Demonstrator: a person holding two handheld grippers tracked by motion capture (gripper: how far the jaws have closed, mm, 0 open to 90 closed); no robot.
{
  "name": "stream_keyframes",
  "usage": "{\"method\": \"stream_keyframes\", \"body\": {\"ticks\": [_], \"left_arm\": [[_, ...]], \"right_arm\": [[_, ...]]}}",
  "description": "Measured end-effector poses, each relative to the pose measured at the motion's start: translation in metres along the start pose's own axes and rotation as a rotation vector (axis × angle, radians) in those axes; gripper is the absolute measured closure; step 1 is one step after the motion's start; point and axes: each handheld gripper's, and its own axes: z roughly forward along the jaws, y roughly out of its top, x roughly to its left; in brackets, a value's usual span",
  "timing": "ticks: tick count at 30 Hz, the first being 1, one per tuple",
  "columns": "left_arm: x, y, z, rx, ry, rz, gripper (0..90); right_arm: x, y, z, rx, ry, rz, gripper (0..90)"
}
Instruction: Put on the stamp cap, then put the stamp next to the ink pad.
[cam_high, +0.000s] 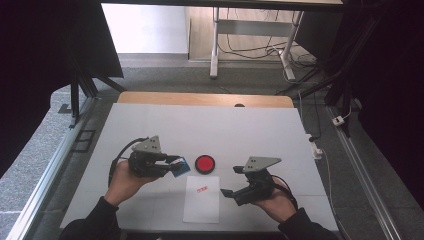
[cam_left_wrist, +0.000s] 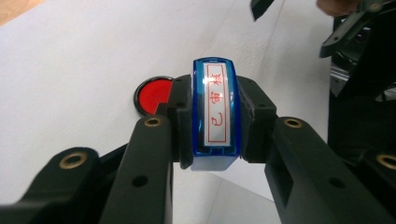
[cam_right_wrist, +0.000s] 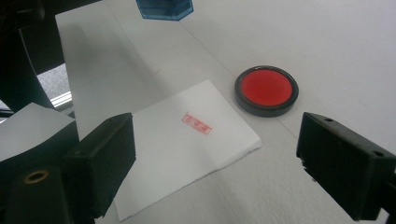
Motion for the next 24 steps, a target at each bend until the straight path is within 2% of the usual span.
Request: {"method": "stream_keyframes", "body": {"ticks": [7, 24], "left_arm": [[0.005, -0.003, -0.002, 0.016, 0.024, -0.010, 69.7], [0.021, -0.013, -0.009, 0.026, 0.104, -0.075, 69.7]], "right_arm": [[-0.001, -0.008, -0.012, -0.013, -0.025, 0.033, 6.8], [-0.005, -0.026, -0.035, -0.036, -0.106, 0.089, 0.0]]}}
